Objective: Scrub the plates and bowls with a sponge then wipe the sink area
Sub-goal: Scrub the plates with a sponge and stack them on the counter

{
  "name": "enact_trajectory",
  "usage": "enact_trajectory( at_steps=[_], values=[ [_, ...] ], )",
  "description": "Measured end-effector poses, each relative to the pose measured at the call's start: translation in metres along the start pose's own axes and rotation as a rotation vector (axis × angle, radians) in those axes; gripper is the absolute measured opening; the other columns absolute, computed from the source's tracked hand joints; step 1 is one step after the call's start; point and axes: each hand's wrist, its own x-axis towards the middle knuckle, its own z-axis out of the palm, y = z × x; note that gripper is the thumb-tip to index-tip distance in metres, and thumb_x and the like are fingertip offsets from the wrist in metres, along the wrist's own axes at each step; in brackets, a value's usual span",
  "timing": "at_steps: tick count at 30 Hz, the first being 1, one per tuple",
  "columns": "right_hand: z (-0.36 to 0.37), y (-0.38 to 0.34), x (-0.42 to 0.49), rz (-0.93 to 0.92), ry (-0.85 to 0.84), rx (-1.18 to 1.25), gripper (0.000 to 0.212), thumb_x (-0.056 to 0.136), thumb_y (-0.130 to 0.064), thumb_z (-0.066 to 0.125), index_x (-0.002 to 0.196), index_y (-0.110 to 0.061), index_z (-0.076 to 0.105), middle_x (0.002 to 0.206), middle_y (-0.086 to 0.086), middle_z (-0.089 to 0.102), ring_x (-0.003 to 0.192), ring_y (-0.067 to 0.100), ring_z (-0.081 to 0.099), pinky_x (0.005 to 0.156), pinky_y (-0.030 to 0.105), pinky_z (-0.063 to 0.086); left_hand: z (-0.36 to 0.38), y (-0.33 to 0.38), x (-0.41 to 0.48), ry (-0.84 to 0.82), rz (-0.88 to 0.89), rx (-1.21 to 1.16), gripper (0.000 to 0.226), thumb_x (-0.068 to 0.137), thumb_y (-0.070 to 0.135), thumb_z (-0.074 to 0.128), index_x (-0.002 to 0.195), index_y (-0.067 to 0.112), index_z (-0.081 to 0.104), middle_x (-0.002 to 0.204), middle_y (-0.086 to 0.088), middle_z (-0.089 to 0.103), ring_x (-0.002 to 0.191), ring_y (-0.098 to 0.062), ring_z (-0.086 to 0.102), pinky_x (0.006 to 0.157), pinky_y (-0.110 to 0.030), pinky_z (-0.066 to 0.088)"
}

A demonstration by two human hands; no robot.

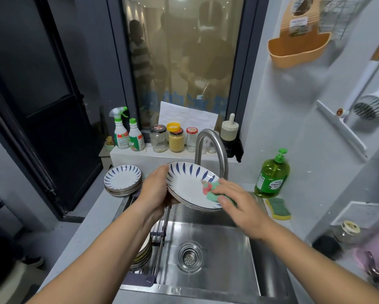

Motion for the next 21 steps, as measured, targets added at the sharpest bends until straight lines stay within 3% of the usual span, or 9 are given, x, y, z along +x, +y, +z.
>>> enact_trajectory(
  at_steps=[3,5,8,12,17,19,21],
  values=[
    [0.007,-0.017,-0.014,0.024,-0.034,0.128,0.037,0.088,-0.047,0.056,0.113,-0.026,0.073,0.116,-0.018,0.068,0.115,0.004,0.06,0.1,0.025,0.045,0.0,-0.005,0.003,0.023,-0.092,-0.021,0.024,0.1,0.016,0.048,0.086,0.013,0.068,0.058,-0.001,0.07,0.062,-0.024,0.066,0.061,-0.04,0.058],
    [0.012,-0.031,-0.017,0.059,-0.051,0.154,0.033,0.081,-0.045,0.068,0.111,-0.032,0.073,0.113,-0.02,0.07,0.11,-0.001,0.062,0.096,0.018,0.046,0.003,-0.011,0.004,0.024,-0.164,-0.058,0.024,0.098,0.014,0.048,0.092,0.009,0.071,0.067,-0.008,0.074,0.064,-0.027,0.069,0.054,-0.04,0.06],
    [0.014,-0.045,-0.011,0.086,0.023,0.204,0.027,0.079,-0.022,0.083,0.099,-0.037,0.073,0.099,-0.028,0.071,0.099,-0.008,0.064,0.086,0.006,0.043,0.008,-0.019,0.007,0.034,-0.258,-0.091,0.031,0.099,0.011,0.04,0.105,0.002,0.07,0.082,-0.018,0.076,0.068,-0.031,0.073,0.048,-0.041,0.06],
    [0.008,-0.05,-0.003,0.119,0.121,0.316,0.032,0.078,-0.006,0.083,0.087,-0.036,0.075,0.092,-0.023,0.074,0.09,-0.003,0.069,0.079,0.008,0.048,0.009,-0.019,0.011,-0.025,-0.322,-0.066,0.038,0.1,0.009,0.032,0.117,-0.002,0.064,0.088,-0.022,0.077,0.066,-0.031,0.076,0.047,-0.041,0.06],
    [0.0,-0.051,0.003,0.14,0.201,0.408,0.036,0.078,0.001,0.081,0.082,-0.035,0.077,0.091,-0.016,0.077,0.088,0.001,0.071,0.079,0.01,0.05,0.004,-0.014,0.008,-0.16,-0.451,-0.136,0.041,0.106,0.03,0.04,0.132,0.002,0.055,0.114,-0.023,0.067,0.088,-0.034,0.07,0.052,-0.047,0.062],
    [-0.001,-0.049,0.005,0.172,0.222,0.458,0.037,0.078,0.002,0.081,0.078,-0.035,0.077,0.09,-0.013,0.077,0.086,0.002,0.071,0.078,0.012,0.051,0.001,-0.016,0.007,-0.216,-0.464,-0.035,0.043,0.104,0.039,0.04,0.125,0.004,0.056,0.099,-0.021,0.063,0.077,-0.032,0.069,0.056,-0.047,0.064],
    [-0.005,-0.049,0.005,0.192,0.237,0.516,0.036,0.079,0.005,0.079,0.081,-0.031,0.076,0.088,-0.014,0.078,0.084,0.0,0.071,0.076,0.011,0.051,-0.006,-0.02,0.007,-0.288,-0.476,0.134,0.061,0.103,0.058,0.034,0.123,0.005,0.057,0.084,-0.015,0.057,0.066,-0.029,0.068,0.064,-0.047,0.065]
  ],
)
